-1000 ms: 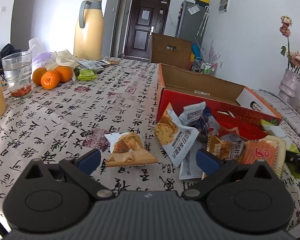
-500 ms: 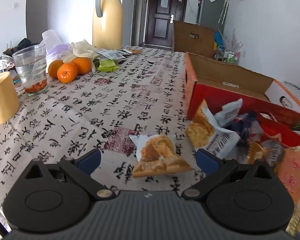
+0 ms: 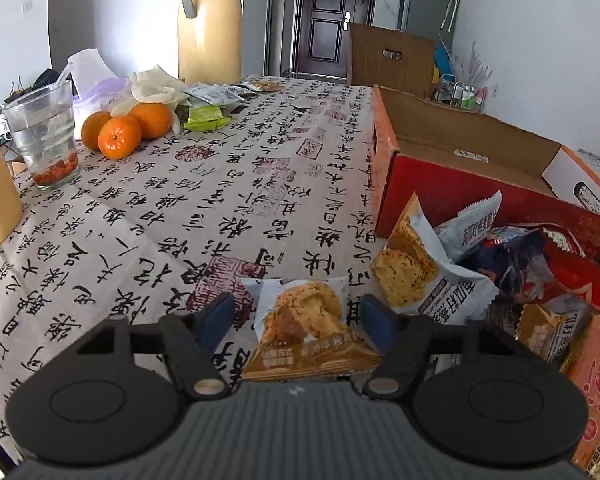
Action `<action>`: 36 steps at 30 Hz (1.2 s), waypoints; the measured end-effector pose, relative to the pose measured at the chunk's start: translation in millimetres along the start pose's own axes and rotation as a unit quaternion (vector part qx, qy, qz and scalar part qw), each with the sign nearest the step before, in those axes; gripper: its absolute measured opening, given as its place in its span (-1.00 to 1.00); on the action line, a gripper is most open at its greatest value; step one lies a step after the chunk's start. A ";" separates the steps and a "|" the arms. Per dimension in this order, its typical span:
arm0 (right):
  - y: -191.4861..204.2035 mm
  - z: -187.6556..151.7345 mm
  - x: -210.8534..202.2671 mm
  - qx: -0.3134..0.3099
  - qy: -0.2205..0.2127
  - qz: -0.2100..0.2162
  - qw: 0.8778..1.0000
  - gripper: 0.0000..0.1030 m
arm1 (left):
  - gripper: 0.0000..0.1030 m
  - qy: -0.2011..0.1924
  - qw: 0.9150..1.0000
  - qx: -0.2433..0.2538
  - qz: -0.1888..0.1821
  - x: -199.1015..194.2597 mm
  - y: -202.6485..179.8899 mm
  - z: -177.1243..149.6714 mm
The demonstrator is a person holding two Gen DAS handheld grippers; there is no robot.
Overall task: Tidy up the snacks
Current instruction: 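Grasp the cracker packet with the left gripper while the right holds its bar, then carry both snacks over the cardboard box and open both grippers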
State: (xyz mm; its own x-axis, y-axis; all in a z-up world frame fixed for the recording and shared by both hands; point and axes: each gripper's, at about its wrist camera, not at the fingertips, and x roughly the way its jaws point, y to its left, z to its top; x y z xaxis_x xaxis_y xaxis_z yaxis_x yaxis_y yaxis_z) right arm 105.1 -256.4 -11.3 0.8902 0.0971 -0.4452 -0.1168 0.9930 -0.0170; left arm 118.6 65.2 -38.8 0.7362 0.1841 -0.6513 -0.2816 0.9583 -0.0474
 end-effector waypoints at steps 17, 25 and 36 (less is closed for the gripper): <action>2.3 -0.3 -1.1 -0.002 0.000 0.003 1.000 -0.27 | -0.11 -0.016 1.000 -0.006 -0.021 -10.8 4.9 4.2; 5.0 5.0 -2.7 -0.004 -0.009 0.010 1.000 -0.27 | -0.11 -0.043 0.999 -0.003 -0.027 -24.3 4.4 17.8; 7.9 25.0 1.6 -0.007 -0.035 0.015 0.999 -0.27 | -0.11 -0.091 0.995 0.012 -0.042 -38.6 -1.7 53.1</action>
State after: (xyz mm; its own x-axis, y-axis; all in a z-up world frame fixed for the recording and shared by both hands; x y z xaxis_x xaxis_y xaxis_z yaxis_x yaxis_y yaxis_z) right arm 116.5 -246.8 10.2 0.9145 0.1320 -0.3824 -0.1500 0.9885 -0.0175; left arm 123.3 68.0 26.7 0.8566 0.1378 -0.4972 -0.2010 0.9767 -0.0757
